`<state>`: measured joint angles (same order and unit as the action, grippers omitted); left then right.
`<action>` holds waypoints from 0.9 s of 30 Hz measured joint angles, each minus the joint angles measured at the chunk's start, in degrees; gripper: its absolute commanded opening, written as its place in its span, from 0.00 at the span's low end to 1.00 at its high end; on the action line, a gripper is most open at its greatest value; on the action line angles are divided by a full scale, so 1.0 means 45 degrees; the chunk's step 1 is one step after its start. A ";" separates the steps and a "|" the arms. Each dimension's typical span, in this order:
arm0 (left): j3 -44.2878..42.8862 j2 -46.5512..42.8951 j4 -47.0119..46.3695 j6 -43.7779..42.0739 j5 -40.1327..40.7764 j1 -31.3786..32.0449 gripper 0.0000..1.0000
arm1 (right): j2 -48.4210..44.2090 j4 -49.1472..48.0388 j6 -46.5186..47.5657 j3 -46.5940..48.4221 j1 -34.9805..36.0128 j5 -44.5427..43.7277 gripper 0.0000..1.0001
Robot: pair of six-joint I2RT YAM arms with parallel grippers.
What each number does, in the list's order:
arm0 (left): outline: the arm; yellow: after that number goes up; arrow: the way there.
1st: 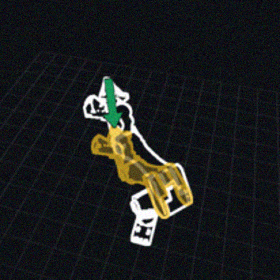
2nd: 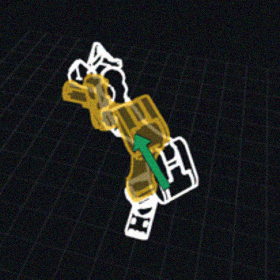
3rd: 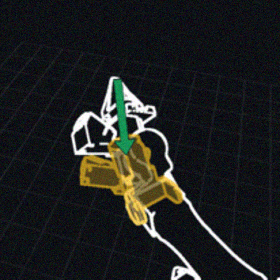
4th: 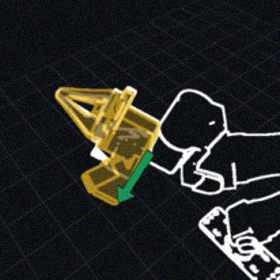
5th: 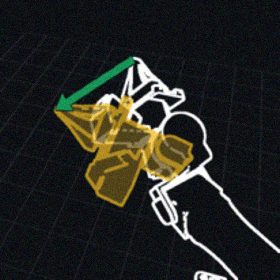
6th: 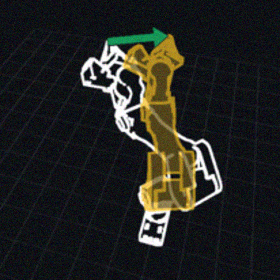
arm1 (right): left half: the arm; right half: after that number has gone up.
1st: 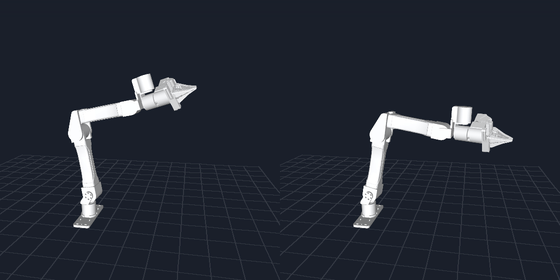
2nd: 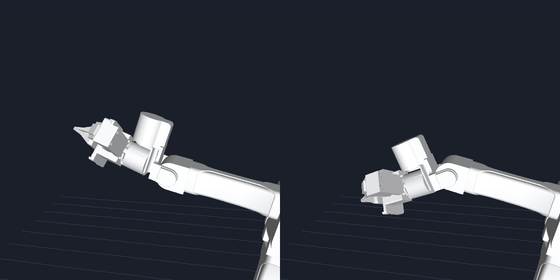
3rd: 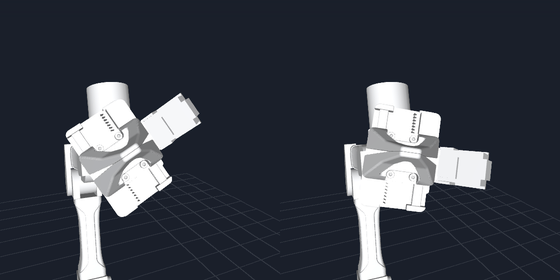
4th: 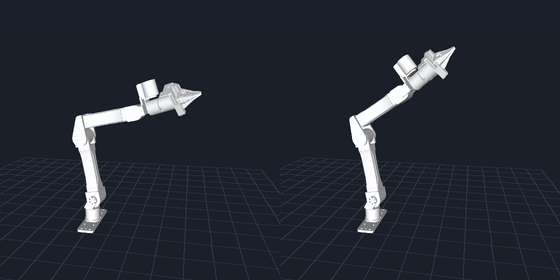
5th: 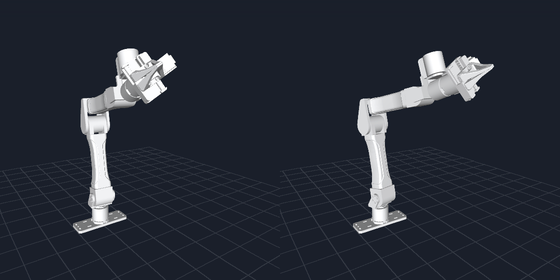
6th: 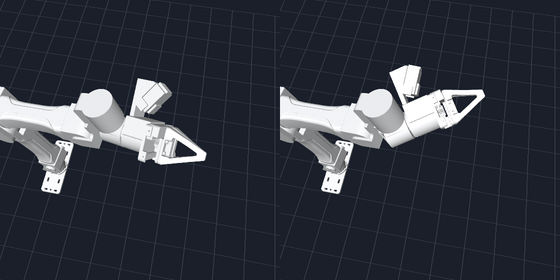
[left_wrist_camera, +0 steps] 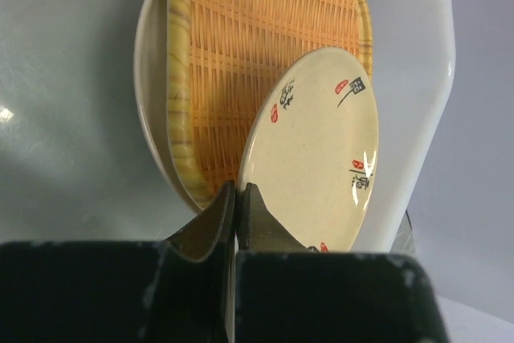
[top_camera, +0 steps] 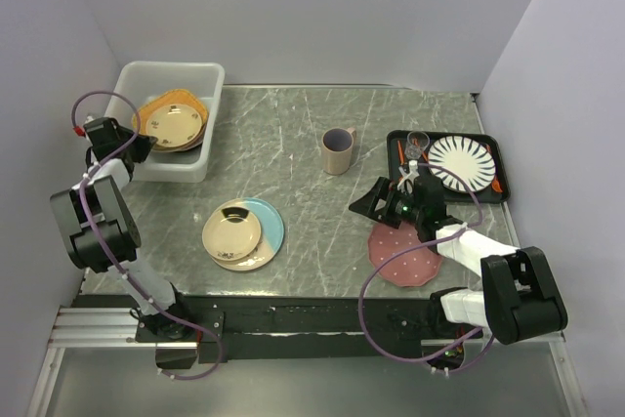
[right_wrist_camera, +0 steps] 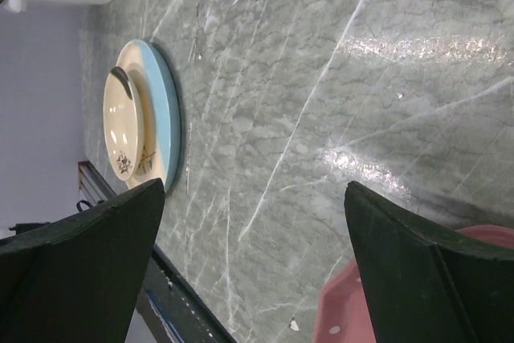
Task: Place the plates into the plastic bin on the countertop
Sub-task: Place the plate in the plastic bin.
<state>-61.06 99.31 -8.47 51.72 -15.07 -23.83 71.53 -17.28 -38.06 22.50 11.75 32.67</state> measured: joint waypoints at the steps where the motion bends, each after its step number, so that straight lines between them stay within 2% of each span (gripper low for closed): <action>1: -0.0058 0.0087 -0.0010 -0.0083 0.0015 0.0049 0.09 | 0.0010 0.0005 0.0005 0.0000 0.0000 -0.0005 1.00; 5: -0.0204 0.0267 0.0053 -0.0223 0.0000 0.0165 0.14 | 0.0010 0.0005 0.0005 0.0000 0.0005 0.0000 1.00; 14: -0.0321 0.0423 0.0146 -0.0340 -0.0010 0.0272 0.36 | 0.0068 0.0010 0.0005 0.0005 0.0034 0.0044 1.00; 17: -0.0321 0.0423 0.0160 -0.0335 -0.0010 0.0267 0.52 | 0.0068 0.0024 0.0010 0.0005 0.0092 0.0044 1.00; 18: -0.0321 0.0423 0.0136 -0.0321 -0.0005 0.0272 0.65 | 0.0068 0.0029 0.0010 0.0005 0.0121 0.0044 1.00; 20: -0.0345 0.0413 0.0160 -0.0447 0.0019 0.0272 0.85 | 0.0063 0.0034 0.0010 0.0010 0.0185 0.0044 1.00; 22: -0.0340 0.0321 0.0126 -0.0466 0.0068 0.0282 0.97 | 0.0063 0.0039 0.0010 0.0019 0.0272 0.0029 1.00; 27: 0.0107 -0.0641 -0.0199 -0.0563 0.0087 0.0364 0.99 | 0.0053 0.0160 0.0010 0.0233 0.0724 -0.0010 1.00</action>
<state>-60.58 96.42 -9.37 49.19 -14.68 -22.20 71.77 -16.56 -38.02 23.55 15.00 32.62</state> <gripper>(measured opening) 0.990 0.999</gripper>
